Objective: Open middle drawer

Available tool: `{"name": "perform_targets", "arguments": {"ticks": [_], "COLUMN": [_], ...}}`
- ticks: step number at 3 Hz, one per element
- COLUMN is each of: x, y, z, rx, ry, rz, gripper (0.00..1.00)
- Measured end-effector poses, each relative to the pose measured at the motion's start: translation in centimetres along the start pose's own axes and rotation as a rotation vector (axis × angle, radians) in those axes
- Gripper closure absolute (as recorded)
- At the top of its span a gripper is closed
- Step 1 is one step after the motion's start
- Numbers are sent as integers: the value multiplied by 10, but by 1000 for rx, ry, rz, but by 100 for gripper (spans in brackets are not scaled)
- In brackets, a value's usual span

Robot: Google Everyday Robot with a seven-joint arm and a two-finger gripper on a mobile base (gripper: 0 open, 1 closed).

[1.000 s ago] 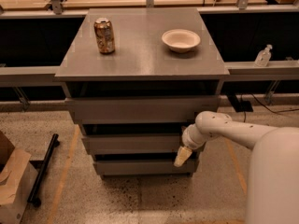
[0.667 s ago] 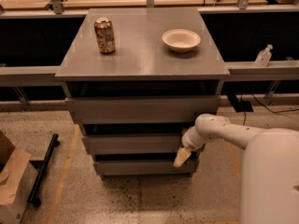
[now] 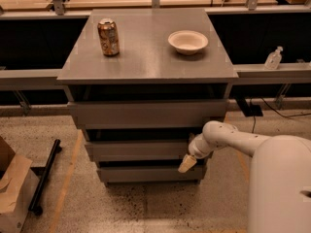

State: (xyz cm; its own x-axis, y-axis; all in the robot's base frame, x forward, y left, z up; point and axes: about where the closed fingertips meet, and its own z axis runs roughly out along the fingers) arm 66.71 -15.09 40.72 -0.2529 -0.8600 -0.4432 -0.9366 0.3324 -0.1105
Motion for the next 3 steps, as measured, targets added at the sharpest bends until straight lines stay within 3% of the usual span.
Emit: {"name": "perform_targets", "arguments": {"ticks": [3], "x": [-9], "y": [-2], "z": [-18], "rx": [0], "ry": [0], "rz": [0], "gripper": [87]}}
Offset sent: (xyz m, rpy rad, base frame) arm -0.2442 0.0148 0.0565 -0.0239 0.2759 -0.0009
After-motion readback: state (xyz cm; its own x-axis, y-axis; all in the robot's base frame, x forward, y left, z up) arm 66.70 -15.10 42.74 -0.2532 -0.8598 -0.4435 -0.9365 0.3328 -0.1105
